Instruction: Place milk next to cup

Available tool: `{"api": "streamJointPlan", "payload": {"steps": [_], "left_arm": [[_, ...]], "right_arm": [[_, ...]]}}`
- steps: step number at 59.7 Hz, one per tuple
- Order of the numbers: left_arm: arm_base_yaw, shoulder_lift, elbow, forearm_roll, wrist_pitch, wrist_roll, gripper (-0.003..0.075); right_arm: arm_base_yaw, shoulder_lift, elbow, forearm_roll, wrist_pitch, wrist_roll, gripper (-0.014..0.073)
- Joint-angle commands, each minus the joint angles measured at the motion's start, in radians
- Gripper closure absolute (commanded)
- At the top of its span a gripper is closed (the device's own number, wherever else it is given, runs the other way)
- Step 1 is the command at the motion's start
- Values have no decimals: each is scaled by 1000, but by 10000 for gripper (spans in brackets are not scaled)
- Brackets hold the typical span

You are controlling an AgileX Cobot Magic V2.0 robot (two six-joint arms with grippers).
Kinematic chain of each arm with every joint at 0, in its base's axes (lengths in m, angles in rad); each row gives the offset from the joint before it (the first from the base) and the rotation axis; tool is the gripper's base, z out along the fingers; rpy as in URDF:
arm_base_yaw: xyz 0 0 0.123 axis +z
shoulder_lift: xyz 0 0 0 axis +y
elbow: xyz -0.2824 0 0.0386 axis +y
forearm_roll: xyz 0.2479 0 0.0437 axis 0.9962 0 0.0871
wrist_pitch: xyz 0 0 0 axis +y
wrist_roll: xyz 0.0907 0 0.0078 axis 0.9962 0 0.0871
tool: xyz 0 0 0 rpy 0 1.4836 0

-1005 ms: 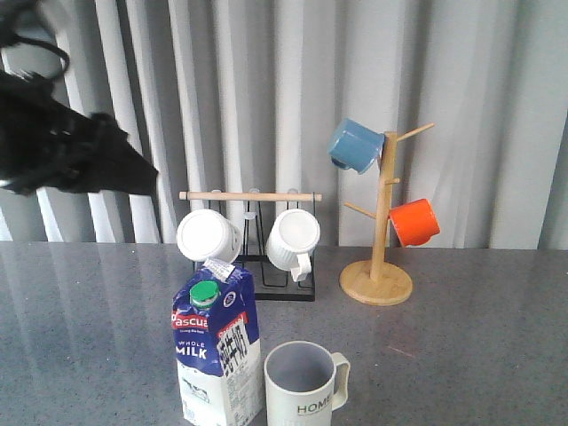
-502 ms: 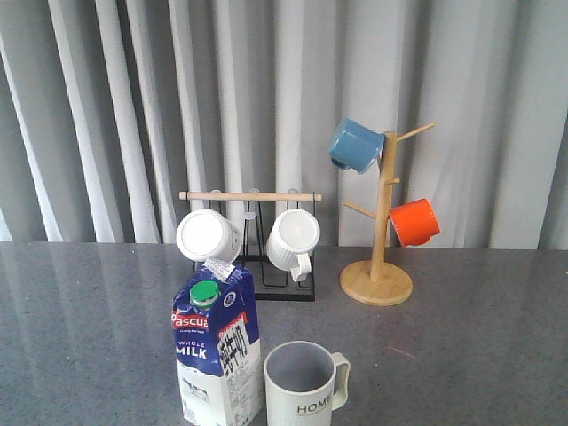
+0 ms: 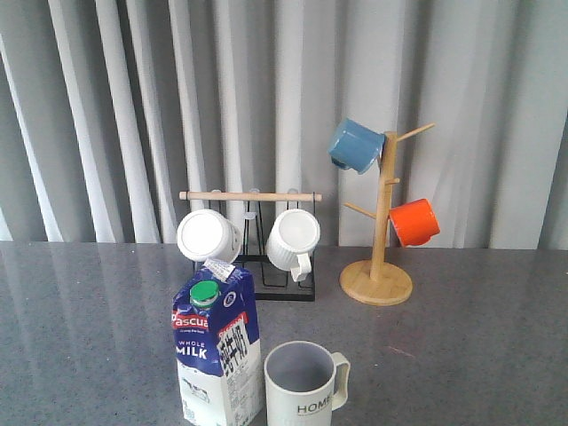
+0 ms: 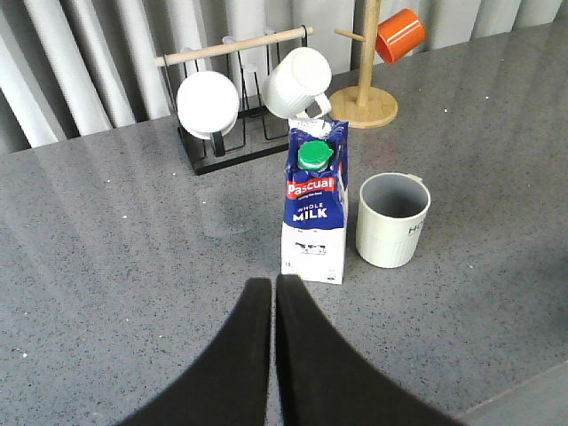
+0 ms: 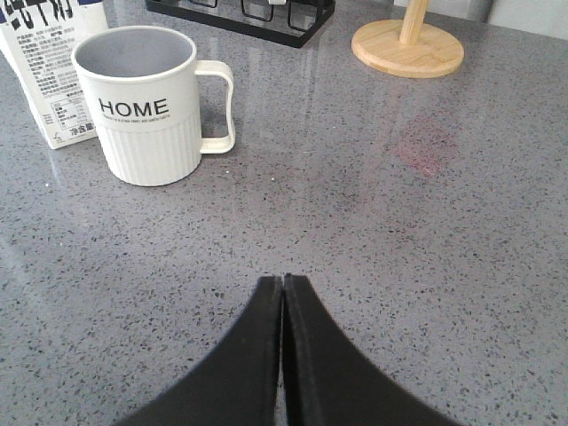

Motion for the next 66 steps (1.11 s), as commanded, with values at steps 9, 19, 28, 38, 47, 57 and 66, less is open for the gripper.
{"api": "streamJointPlan", "payload": {"steps": [9, 19, 28, 38, 47, 57, 66], "left_arm": [[-3, 3, 4, 17, -83, 17, 727], [-3, -75, 268, 82, -445, 18, 727], [-2, -251, 695, 131, -884, 18, 727], [65, -462, 1132, 118, -1289, -31, 727], [181, -629, 1348, 115, -1373, -102, 727], [283, -760, 1380, 113, -1238, -138, 727], [320, -752, 1380, 119, -1242, -139, 727]], "right_arm": [[-6, 4, -25, -6, -70, 3, 598], [-6, 4, -25, -6, -70, 3, 598], [-6, 4, -25, -6, -70, 3, 598], [-6, 4, -25, -6, -70, 3, 598], [-6, 4, -25, -6, -70, 3, 598], [-6, 4, -25, -6, -70, 3, 598], [-6, 4, -25, -6, -65, 3, 598]]}}
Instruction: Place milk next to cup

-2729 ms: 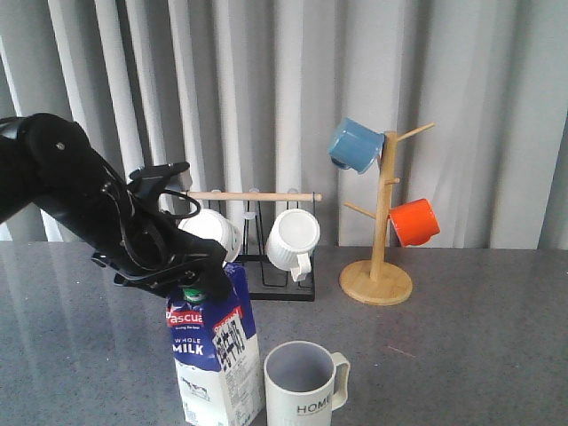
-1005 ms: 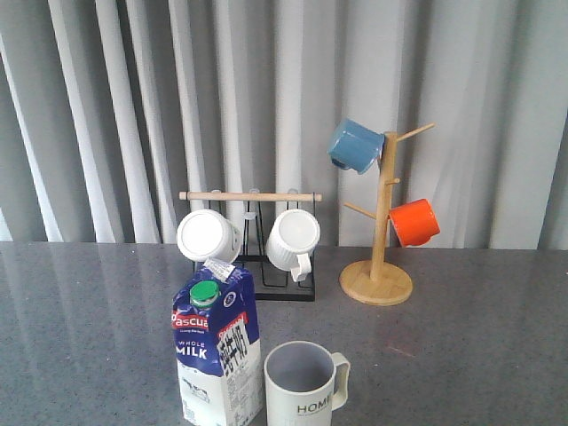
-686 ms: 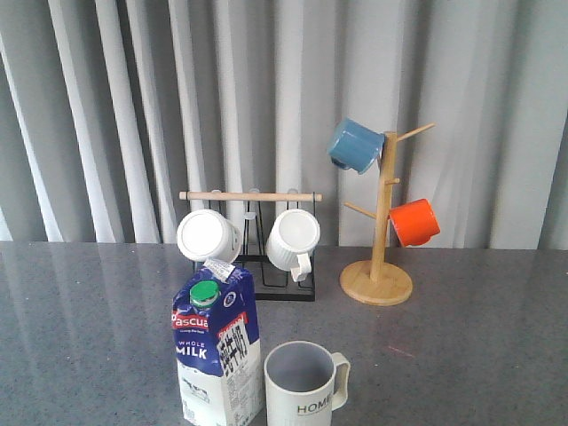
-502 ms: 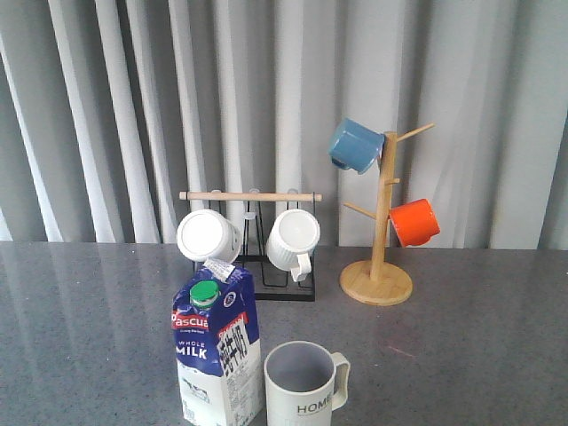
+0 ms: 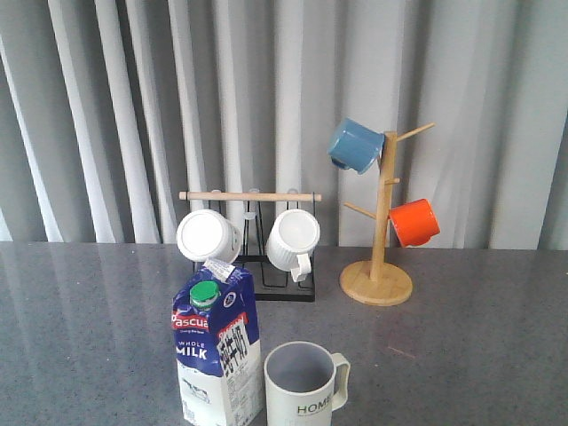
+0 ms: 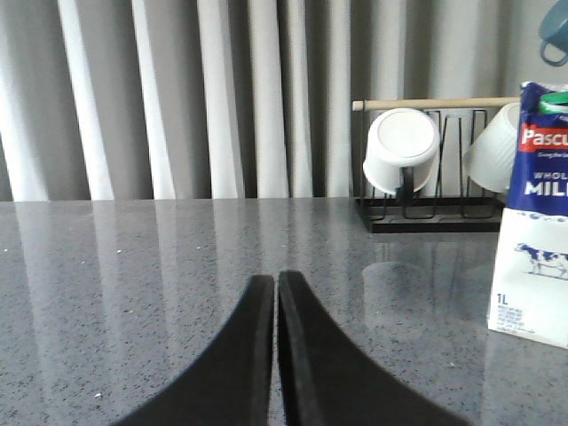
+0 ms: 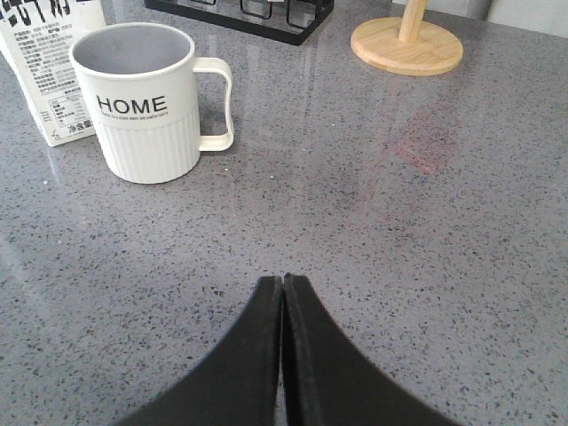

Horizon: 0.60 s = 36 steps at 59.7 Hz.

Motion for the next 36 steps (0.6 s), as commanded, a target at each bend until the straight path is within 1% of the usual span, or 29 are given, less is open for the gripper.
{"api": "streamJointPlan", "payload": {"steps": [1, 36], "left_arm": [[9, -12, -27, -3, -73, -14, 727], [9, -10, -27, -3, -80, -14, 727]], "right_arm": [[-6, 4, -26, -5, -66, 3, 598], [-6, 4, -26, -5, -60, 3, 598]]}}
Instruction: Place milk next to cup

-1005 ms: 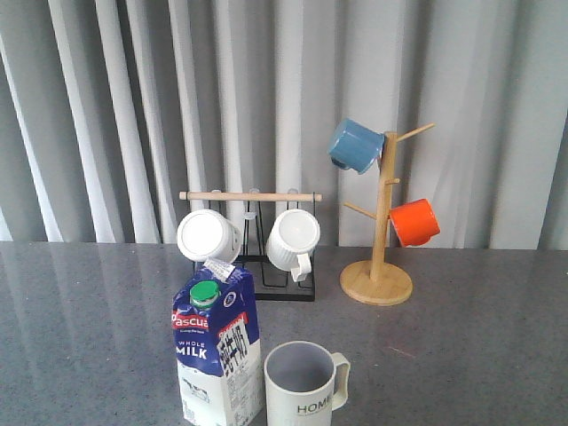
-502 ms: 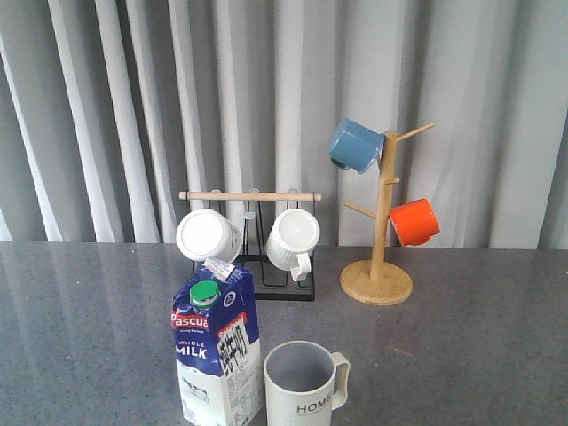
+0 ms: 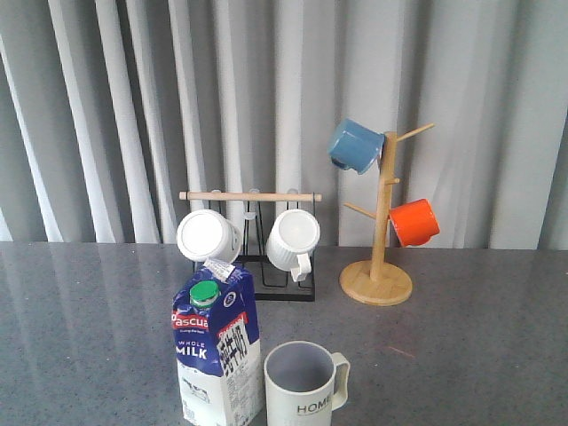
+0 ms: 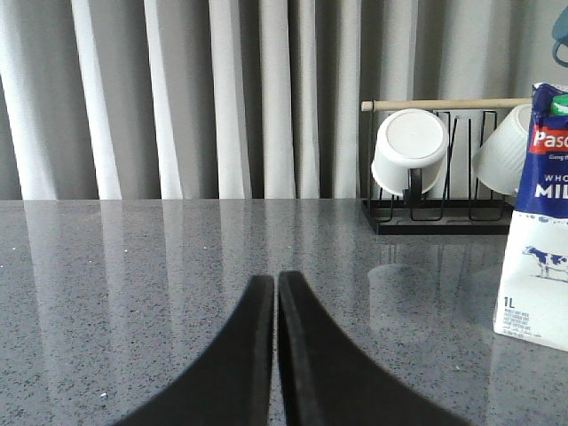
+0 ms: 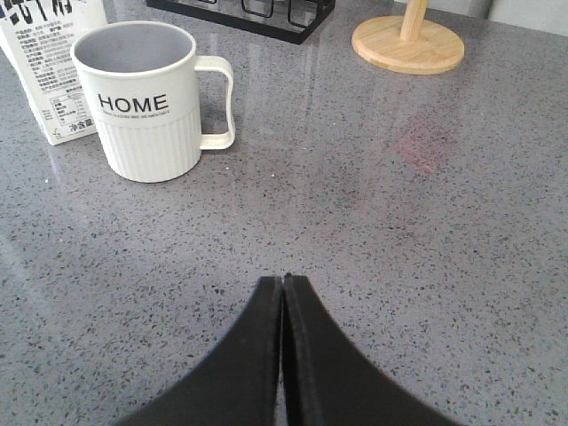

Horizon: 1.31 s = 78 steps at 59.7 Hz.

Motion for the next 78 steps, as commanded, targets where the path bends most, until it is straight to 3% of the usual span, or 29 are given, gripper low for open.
{"api": "streamJointPlan", "payload": {"steps": [1, 26, 36, 47, 57, 69, 78], "left_arm": [[1, -10, -27, -3, -75, -11, 727], [1, -10, -27, -3, -75, -11, 727], [1, -10, -27, -3, -75, -11, 727], [1, -10, -27, -3, -75, -11, 727], [1, -10, -27, -3, -75, -11, 727], [1, -10, -27, -3, -75, -11, 727], [1, -10, -27, -3, -74, -11, 727]], "right_arm": [[-6, 4, -26, -5, -63, 3, 598], [-6, 4, -26, -5, -58, 3, 598], [-7, -64, 47, 1, -95, -6, 598], [-187, -239, 200, 18, -249, 1, 598], [-333, -442, 302, -32, -256, 73, 598], [-354, -598, 404, -194, -217, 263, 598], [-354, -628, 404, -262, -230, 294, 598]]}}
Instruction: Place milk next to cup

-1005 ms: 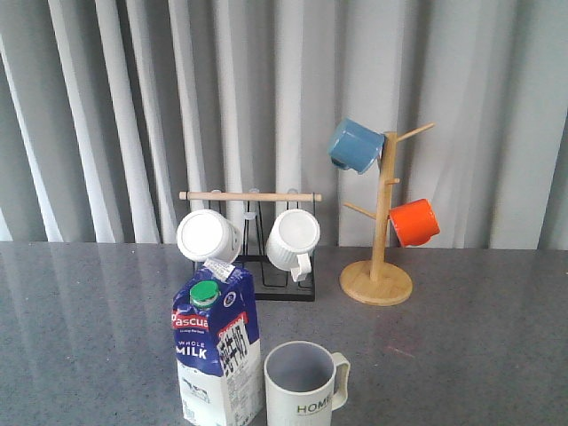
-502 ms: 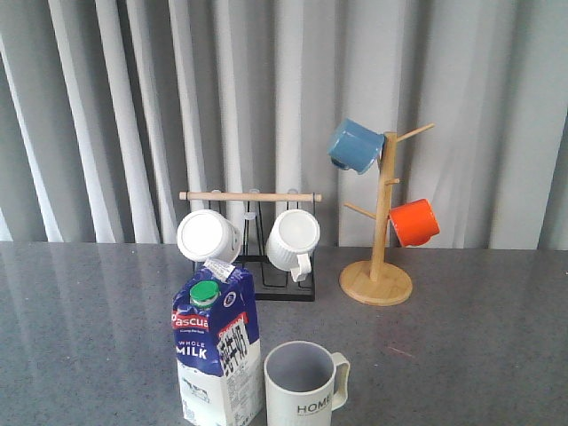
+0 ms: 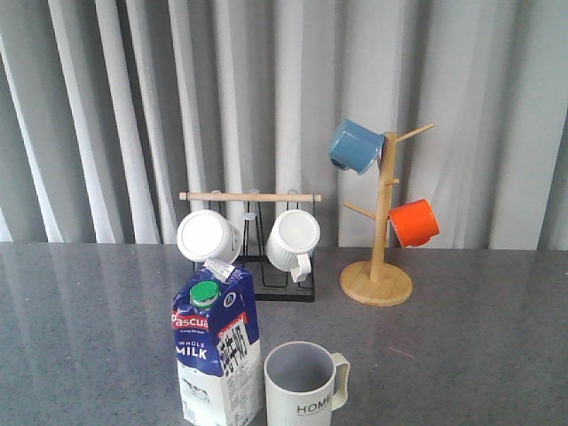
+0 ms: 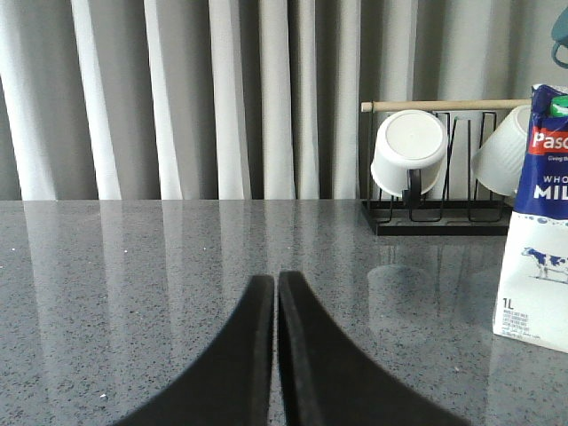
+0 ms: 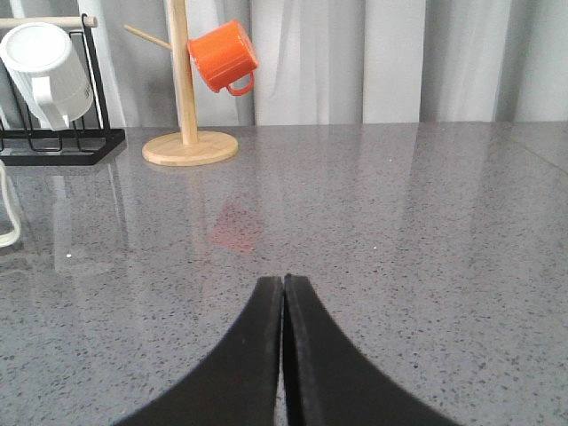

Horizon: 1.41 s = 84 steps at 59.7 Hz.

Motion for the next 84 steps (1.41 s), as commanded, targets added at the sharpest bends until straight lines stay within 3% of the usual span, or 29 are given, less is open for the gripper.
{"api": "streamJointPlan", "payload": {"steps": [1, 84], "left_arm": [[1, -10, -27, -3, -73, -9, 727], [1, -10, -27, -3, -73, -9, 727]], "right_arm": [[-7, -17, 10, -41, -79, 15, 598], [-7, -17, 10, -15, -71, 15, 598]]}}
